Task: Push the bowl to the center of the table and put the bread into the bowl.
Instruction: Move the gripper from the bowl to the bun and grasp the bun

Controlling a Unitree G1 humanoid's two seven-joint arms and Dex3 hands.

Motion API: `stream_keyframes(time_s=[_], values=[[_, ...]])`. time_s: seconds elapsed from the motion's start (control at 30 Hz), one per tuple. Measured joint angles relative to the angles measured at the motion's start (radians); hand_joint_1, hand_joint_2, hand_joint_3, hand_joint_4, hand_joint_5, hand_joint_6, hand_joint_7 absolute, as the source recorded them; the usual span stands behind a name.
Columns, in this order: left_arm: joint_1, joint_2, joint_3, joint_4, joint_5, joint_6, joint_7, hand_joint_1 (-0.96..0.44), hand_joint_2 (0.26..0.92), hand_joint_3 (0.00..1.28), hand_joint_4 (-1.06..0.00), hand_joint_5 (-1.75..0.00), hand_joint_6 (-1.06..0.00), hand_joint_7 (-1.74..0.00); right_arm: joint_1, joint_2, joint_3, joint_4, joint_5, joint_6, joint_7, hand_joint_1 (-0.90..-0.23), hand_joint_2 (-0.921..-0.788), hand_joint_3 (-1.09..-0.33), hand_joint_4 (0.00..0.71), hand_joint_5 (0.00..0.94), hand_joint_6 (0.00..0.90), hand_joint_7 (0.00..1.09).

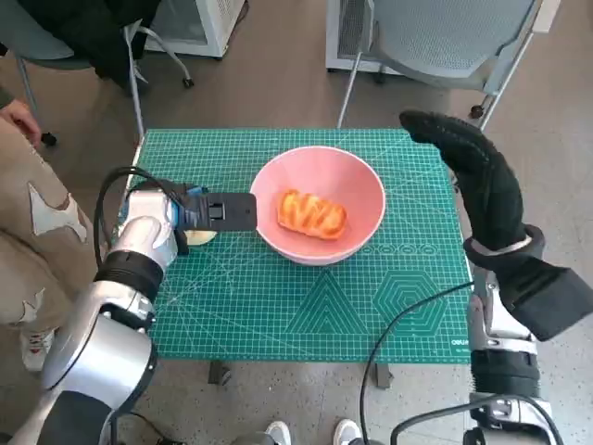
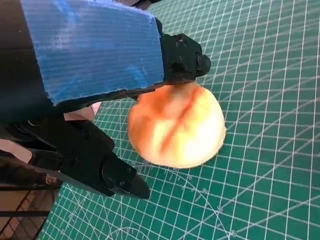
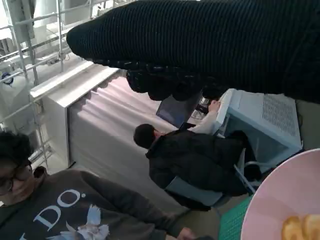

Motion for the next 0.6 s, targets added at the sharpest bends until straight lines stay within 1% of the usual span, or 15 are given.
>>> stream_keyframes(time_s=[0.03,0.07,0.1,0.13,0.17,0.2,0.23,0.33,0.37,0.4,0.5,0.6], values=[[0.000,0.000,0.000,0.002,-0.001,-0.001,0.004,-0.08,0.759,0.02,-0.35,-0.08,-0.24,-0.02,0.001,0.000,0.000,-0.002,0.000,0.001,-0.001,-0.710,-0.921,-0.846,0.140,0.002,-0.001,0.45],[0.000,0.000,0.000,0.003,-0.001,-0.002,0.008,-0.07,0.764,0.02,-0.38,-0.16,-0.26,-0.02,0.002,0.000,0.000,-0.004,0.000,0.002,-0.002,-0.710,-0.921,-0.846,0.141,0.002,-0.001,0.45],[0.001,-0.001,0.001,0.005,-0.003,-0.002,0.015,-0.05,0.772,0.01,-0.38,-0.36,-0.28,-0.01,0.003,0.000,0.000,-0.008,0.000,0.004,-0.002,-0.710,-0.921,-0.846,0.141,0.002,-0.001,0.45],[0.001,-0.001,0.002,0.006,-0.004,-0.002,0.021,-0.03,0.782,0.01,-0.41,-0.63,-0.33,-0.02,0.004,0.000,0.000,-0.011,0.000,0.006,-0.003,-0.710,-0.921,-0.846,0.141,0.002,-0.001,0.45],[0.001,-0.001,0.003,0.007,-0.007,-0.002,0.029,-0.02,0.786,0.01,-0.42,-0.74,-0.36,-0.02,0.004,0.000,0.000,-0.016,0.000,0.009,-0.004,-0.710,-0.921,-0.846,0.142,0.002,-0.001,0.45],[0.002,-0.002,0.005,0.008,-0.010,-0.002,0.041,0.12,0.826,0.02,-0.54,-0.88,-0.45,-0.05,0.005,0.000,0.000,-0.020,0.000,0.011,-0.005,-0.711,-0.921,-0.847,0.142,0.002,-0.001,0.44],[0.002,-0.003,0.006,0.009,-0.011,-0.001,0.055,0.22,0.850,0.03,-0.63,-0.97,-0.51,-0.06,0.006,0.000,0.000,-0.024,0.000,0.014,-0.005,-0.711,-0.921,-0.847,0.142,0.002,-0.001,0.44],[0.006,-0.006,0.009,0.009,-0.012,0.003,0.109,0.34,0.866,0.03,-0.77,-1.04,-0.57,-0.07,0.007,0.000,0.001,-0.034,0.000,0.020,-0.009,-0.711,-0.921,-0.847,0.142,0.002,-0.001,0.44],[0.007,-0.007,0.009,0.009,-0.012,0.005,0.128,0.35,0.868,0.03,-0.78,-1.05,-0.58,-0.08,0.008,0.000,0.001,-0.036,0.000,0.021,-0.010,-0.711,-0.921,-0.846,0.142,0.002,-0.001,0.44],[0.010,-0.008,0.008,0.009,-0.011,0.006,0.147,0.37,0.871,0.03,-0.80,-1.06,-0.61,-0.09,0.008,0.000,0.001,-0.036,0.000,0.022,-0.010,-0.711,-0.921,-0.846,0.142,0.002,-0.001,0.44],[0.021,-0.009,0.006,0.008,-0.008,0.006,0.207,0.38,0.877,0.03,-0.81,-1.08,-0.67,-0.12,0.008,0.000,0.001,-0.036,0.000,0.025,-0.011,-0.711,-0.921,-0.845,0.142,0.002,-0.001,0.44],[0.030,-0.010,0.000,0.007,-0.006,0.006,0.238,0.39,0.880,0.03,-0.81,-1.10,-0.70,-0.13,0.008,0.000,0.001,-0.036,0.000,0.028,-0.011,-0.711,-0.921,-0.846,0.143,0.002,-0.001,0.44]])
